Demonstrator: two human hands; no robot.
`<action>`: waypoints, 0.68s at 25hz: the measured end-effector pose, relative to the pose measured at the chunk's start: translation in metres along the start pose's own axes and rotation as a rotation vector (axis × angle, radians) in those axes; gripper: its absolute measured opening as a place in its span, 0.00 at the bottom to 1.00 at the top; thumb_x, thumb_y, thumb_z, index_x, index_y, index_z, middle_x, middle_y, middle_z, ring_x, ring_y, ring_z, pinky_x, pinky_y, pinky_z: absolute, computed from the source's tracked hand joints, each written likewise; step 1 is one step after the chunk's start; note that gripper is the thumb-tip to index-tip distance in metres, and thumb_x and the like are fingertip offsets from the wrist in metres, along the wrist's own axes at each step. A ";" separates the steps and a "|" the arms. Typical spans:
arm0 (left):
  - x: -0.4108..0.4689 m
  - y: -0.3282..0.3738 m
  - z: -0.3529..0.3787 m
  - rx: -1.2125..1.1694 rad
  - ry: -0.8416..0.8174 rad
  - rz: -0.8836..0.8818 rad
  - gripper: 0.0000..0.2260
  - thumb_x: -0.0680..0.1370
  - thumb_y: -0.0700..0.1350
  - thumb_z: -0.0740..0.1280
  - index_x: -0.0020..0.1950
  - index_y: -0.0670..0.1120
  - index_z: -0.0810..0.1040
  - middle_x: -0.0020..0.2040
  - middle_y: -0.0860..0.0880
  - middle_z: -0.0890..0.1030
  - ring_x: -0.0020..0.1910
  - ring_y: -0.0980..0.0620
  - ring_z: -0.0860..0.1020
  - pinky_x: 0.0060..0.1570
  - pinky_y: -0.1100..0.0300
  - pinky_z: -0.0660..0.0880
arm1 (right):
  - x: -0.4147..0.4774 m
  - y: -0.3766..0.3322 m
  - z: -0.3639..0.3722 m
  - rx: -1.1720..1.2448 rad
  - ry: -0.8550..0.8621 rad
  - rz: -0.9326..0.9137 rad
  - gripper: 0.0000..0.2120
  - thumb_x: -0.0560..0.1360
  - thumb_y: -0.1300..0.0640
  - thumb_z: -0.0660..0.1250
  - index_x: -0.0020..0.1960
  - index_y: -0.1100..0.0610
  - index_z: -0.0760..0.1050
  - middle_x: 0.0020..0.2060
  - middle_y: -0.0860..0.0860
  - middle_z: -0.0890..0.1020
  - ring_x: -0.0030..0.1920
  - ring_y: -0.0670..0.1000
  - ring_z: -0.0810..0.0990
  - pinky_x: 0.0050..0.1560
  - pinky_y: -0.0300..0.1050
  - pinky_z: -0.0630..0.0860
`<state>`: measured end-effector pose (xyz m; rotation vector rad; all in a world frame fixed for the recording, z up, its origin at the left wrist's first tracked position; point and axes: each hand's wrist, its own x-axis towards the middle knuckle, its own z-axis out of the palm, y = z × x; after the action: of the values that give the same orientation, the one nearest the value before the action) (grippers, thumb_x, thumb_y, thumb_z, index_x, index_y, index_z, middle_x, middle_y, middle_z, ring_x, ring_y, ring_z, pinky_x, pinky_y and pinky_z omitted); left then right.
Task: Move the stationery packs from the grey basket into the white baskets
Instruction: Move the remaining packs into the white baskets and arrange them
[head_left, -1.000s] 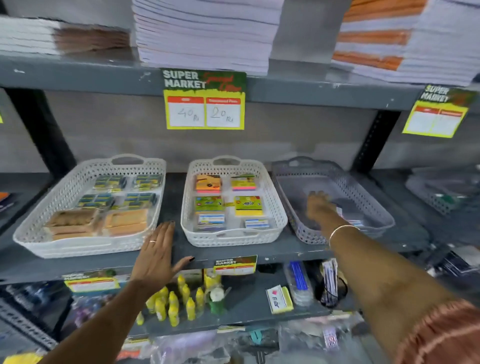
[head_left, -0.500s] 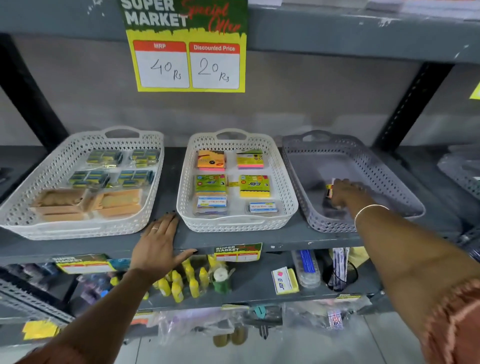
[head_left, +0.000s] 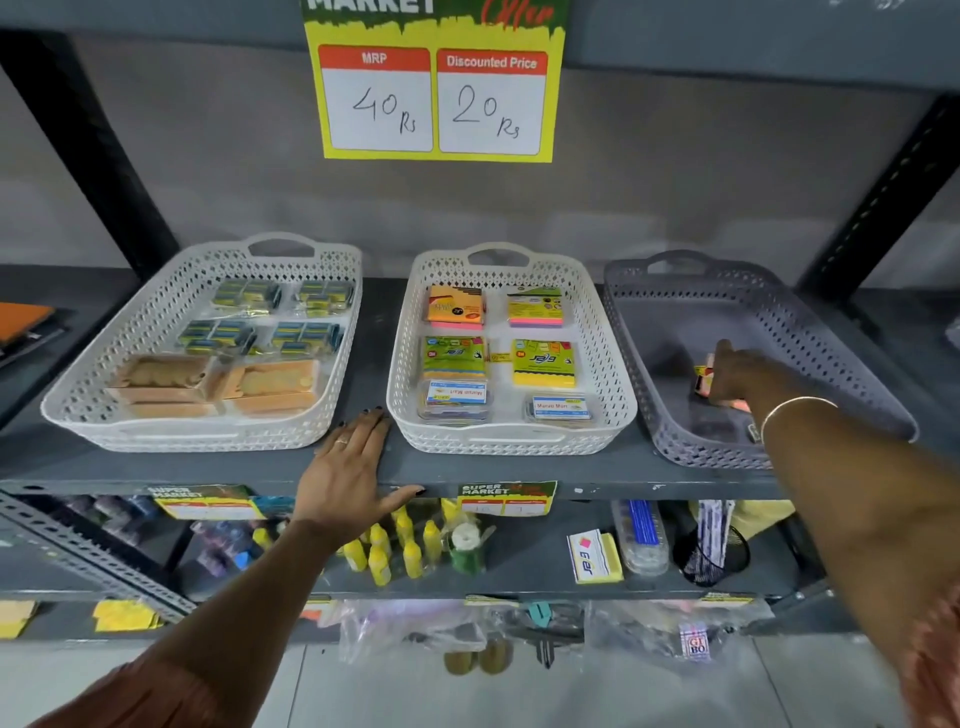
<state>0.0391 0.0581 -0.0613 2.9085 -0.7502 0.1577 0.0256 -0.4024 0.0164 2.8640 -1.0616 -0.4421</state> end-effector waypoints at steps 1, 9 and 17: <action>0.000 0.000 0.000 0.000 -0.005 0.001 0.45 0.71 0.74 0.44 0.67 0.37 0.69 0.63 0.39 0.75 0.62 0.41 0.73 0.63 0.45 0.69 | -0.001 0.002 -0.001 -0.017 0.021 -0.013 0.34 0.69 0.53 0.72 0.68 0.61 0.60 0.65 0.64 0.73 0.66 0.66 0.71 0.64 0.59 0.71; -0.002 -0.001 0.002 0.014 -0.003 -0.007 0.45 0.71 0.74 0.44 0.67 0.37 0.69 0.64 0.39 0.75 0.62 0.41 0.73 0.63 0.45 0.69 | -0.025 -0.031 -0.042 0.150 0.206 -0.122 0.44 0.66 0.48 0.75 0.73 0.61 0.58 0.72 0.63 0.65 0.71 0.64 0.65 0.71 0.62 0.63; -0.004 0.003 -0.004 -0.006 -0.017 -0.026 0.45 0.72 0.74 0.42 0.65 0.38 0.72 0.62 0.40 0.77 0.60 0.43 0.76 0.60 0.48 0.72 | -0.071 -0.148 -0.074 0.153 0.201 -0.569 0.41 0.66 0.52 0.73 0.73 0.59 0.59 0.68 0.59 0.66 0.69 0.60 0.66 0.67 0.55 0.70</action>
<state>0.0337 0.0578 -0.0571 2.9161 -0.7145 0.1284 0.0883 -0.2470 0.0824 3.2300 -0.2456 -0.0863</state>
